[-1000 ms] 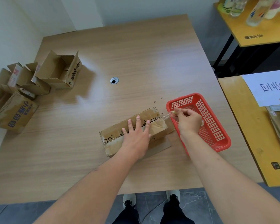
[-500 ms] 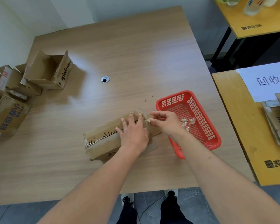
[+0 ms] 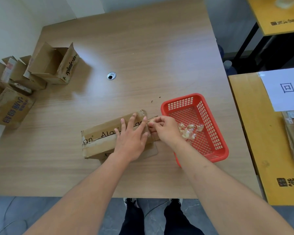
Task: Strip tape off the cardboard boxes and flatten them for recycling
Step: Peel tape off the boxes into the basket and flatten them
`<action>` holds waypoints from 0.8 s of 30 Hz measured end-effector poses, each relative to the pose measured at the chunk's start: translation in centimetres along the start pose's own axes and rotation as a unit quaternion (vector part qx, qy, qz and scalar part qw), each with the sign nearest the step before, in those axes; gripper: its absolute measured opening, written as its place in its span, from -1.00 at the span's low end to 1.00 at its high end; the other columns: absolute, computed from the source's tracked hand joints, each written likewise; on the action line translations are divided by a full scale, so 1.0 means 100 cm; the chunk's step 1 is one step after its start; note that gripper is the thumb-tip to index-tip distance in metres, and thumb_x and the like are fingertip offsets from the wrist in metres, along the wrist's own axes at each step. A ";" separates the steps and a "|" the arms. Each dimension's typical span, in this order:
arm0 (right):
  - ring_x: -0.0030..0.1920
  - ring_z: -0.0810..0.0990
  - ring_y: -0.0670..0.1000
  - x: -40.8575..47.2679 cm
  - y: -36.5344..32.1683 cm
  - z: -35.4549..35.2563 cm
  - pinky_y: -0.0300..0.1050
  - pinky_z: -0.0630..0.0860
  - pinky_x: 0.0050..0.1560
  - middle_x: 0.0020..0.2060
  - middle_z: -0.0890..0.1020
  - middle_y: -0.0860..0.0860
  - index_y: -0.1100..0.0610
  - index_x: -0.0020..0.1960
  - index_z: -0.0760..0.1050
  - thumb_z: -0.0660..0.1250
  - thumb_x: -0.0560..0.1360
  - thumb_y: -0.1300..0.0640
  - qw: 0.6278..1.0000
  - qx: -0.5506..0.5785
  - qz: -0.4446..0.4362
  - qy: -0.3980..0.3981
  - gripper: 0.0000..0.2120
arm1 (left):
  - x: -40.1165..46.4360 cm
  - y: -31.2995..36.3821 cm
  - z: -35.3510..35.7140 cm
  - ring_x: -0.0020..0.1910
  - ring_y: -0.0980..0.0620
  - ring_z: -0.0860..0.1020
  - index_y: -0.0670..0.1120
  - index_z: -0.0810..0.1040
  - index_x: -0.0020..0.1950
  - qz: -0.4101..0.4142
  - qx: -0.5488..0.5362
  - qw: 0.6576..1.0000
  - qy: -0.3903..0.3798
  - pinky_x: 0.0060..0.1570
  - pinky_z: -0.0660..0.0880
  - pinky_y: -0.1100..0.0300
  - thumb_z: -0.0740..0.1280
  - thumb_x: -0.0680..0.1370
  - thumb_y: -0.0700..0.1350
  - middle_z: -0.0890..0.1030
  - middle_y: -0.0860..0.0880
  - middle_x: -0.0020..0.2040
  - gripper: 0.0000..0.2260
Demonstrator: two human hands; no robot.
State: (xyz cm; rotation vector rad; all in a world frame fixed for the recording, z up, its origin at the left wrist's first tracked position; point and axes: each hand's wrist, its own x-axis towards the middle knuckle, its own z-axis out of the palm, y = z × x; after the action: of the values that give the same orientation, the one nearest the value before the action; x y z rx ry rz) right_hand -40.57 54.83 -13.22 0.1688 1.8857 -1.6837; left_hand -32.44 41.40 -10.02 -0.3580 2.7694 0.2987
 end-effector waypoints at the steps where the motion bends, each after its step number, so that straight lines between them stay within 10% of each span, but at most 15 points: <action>1: -0.23 0.76 0.08 0.002 0.000 0.001 0.08 0.72 -0.15 -0.24 0.74 0.13 0.25 -0.06 0.62 0.42 0.58 0.27 0.999 0.028 0.023 0.013 -0.95 | -0.001 -0.003 0.001 0.61 -0.34 -0.13 0.28 -0.03 0.64 0.006 0.003 1.000 -0.001 0.46 0.09 -0.46 0.05 0.70 0.19 -0.14 0.07 0.66 -0.49; 11: -0.13 0.61 -0.03 0.018 -0.019 0.002 -0.21 0.39 -0.10 -0.21 0.65 -0.09 0.07 -0.10 0.63 0.60 0.42 0.11 0.953 -0.227 -0.095 0.178 -0.84 | -0.010 -0.017 0.003 0.61 -0.34 -0.14 0.29 -0.04 0.63 0.022 0.019 0.999 -0.017 0.49 0.05 -0.43 0.03 0.70 0.20 -0.17 0.08 0.66 -0.49; 24: 0.00 0.55 0.15 -0.013 -0.011 -0.044 0.09 0.53 0.14 0.01 0.50 0.12 0.20 -0.02 0.62 0.26 0.67 -0.05 0.897 -0.396 -0.087 0.176 -0.67 | -0.012 0.006 -0.002 0.64 -0.20 -0.07 0.04 -0.02 0.67 0.024 0.000 1.000 -0.004 0.55 0.05 -0.29 0.13 0.68 0.21 -0.06 0.04 0.67 -0.36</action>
State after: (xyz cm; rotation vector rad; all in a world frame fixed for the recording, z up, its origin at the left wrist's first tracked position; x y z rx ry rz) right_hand -41.57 59.17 -11.58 -0.0349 2.7761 -0.8874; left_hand -31.59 42.23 -9.36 -0.2888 2.7742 0.3102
